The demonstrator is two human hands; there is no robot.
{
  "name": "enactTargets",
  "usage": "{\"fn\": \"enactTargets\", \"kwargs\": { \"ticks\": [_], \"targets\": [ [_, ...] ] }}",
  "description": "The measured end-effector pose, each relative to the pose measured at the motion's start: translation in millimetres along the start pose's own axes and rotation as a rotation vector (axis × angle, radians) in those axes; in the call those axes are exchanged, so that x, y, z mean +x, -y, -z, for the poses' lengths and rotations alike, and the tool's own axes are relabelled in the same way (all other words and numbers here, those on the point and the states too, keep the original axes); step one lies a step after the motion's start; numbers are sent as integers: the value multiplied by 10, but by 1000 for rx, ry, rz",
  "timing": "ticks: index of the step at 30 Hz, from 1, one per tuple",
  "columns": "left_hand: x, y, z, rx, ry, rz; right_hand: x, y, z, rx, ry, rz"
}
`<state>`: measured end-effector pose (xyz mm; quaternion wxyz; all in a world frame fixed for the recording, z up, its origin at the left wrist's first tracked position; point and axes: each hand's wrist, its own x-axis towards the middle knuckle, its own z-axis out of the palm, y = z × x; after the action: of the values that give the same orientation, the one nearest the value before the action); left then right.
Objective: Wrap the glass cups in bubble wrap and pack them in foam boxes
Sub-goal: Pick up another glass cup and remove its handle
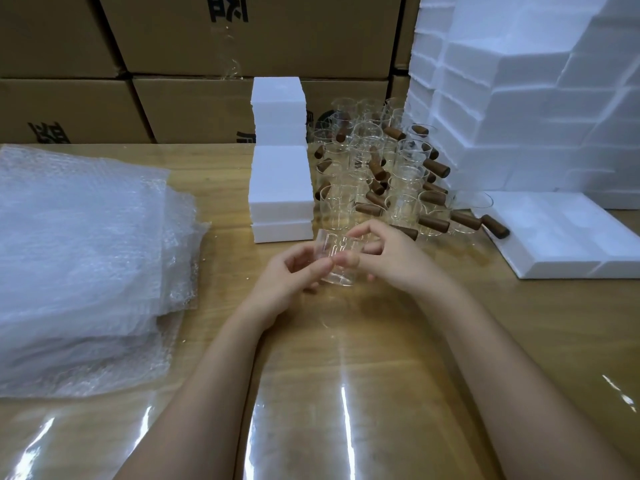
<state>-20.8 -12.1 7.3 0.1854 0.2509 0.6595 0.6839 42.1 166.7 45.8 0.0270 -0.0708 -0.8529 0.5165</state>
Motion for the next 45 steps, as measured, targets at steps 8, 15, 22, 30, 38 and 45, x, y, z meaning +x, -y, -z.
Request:
{"fn": "enactTargets", "kwargs": {
  "ticks": [8,15,22,30,38,45],
  "targets": [
    [50,11,20,-79,-142,31,-29,-364,-146,324,-320,138],
    [37,20,3,-8,-106,49,-49,-384,-171,181,-302,232],
    [3,21,4,32,27,58,-87,-388,-254,-46,-476,348],
    [11,25,30,-73,105,-13,106,-266,-220,333,-343,-139],
    [33,84,56,-70,102,3,80,-274,-307,321,-472,-29],
    [71,36,44,-17,85,66,-24,-262,-422,130,-608,434]
  ]
}}
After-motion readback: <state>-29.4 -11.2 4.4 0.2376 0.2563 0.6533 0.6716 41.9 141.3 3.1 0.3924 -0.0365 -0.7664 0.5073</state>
